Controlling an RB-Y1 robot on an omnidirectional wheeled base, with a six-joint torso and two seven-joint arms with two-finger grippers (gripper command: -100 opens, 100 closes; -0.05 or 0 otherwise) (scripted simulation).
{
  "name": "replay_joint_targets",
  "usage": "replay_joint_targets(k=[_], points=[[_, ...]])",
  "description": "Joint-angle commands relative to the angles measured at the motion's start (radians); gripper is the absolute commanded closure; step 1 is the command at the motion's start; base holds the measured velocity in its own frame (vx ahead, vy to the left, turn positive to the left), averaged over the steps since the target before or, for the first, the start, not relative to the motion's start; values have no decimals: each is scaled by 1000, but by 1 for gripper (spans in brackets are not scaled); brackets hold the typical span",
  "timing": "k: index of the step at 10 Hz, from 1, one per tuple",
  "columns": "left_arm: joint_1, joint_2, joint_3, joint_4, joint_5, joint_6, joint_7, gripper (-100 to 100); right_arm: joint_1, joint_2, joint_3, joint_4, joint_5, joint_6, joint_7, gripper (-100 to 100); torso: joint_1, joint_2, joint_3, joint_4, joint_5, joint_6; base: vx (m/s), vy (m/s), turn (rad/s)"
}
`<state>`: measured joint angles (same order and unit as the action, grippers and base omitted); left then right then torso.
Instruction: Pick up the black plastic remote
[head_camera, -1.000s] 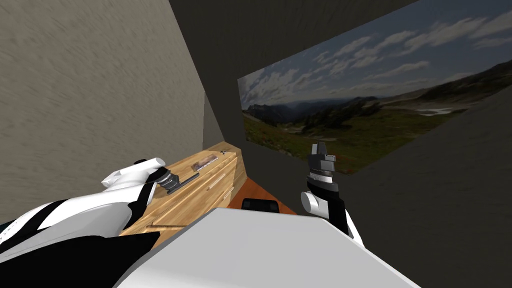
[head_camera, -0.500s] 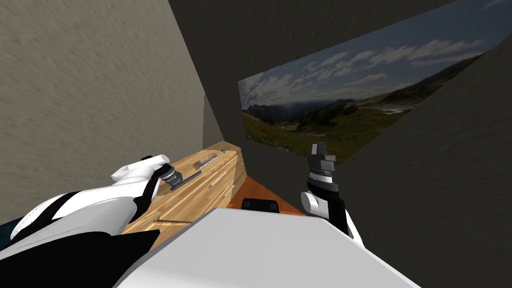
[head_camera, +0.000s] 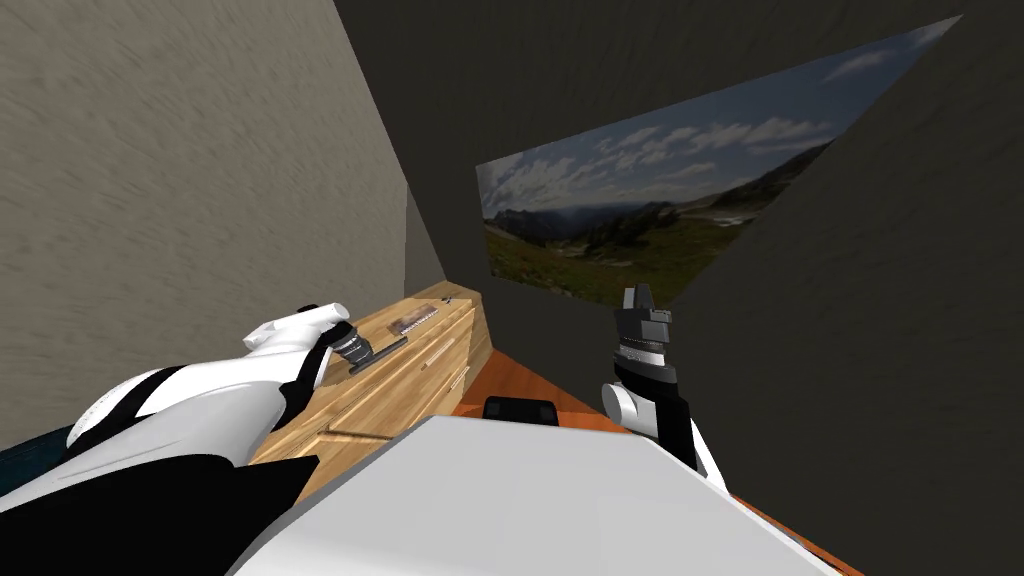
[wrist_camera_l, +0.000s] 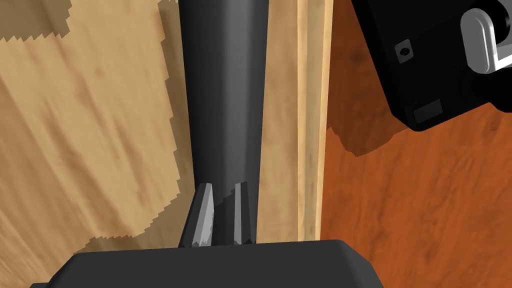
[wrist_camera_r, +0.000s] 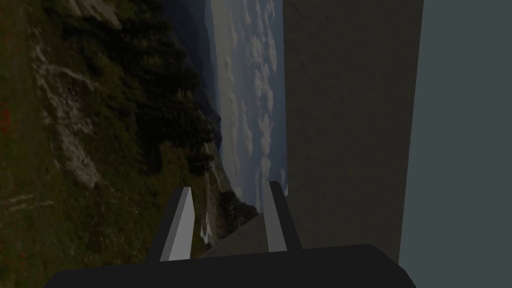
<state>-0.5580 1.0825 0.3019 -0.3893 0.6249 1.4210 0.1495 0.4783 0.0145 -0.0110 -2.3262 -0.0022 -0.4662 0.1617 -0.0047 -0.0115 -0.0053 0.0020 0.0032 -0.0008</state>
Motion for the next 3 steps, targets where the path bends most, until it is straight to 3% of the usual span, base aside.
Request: replay_joint_targets(k=[1,2,3], points=[[17,-5,-1,-41,8,17,33,100,0,0,0,0,0,0,0,0,0,0,0,0,0,0,-111,46,-83],[5,-4,-3,-20,4,6,20,100,0,0,0,0,0,0,0,0,2,0,0,0,0,-3,-34,25,-11],[6,-5,-3,-25,4,9,24,0,0,0,0,0,0,0,0,0,1,-3,-1,0,0,-3,-7,4,2]])
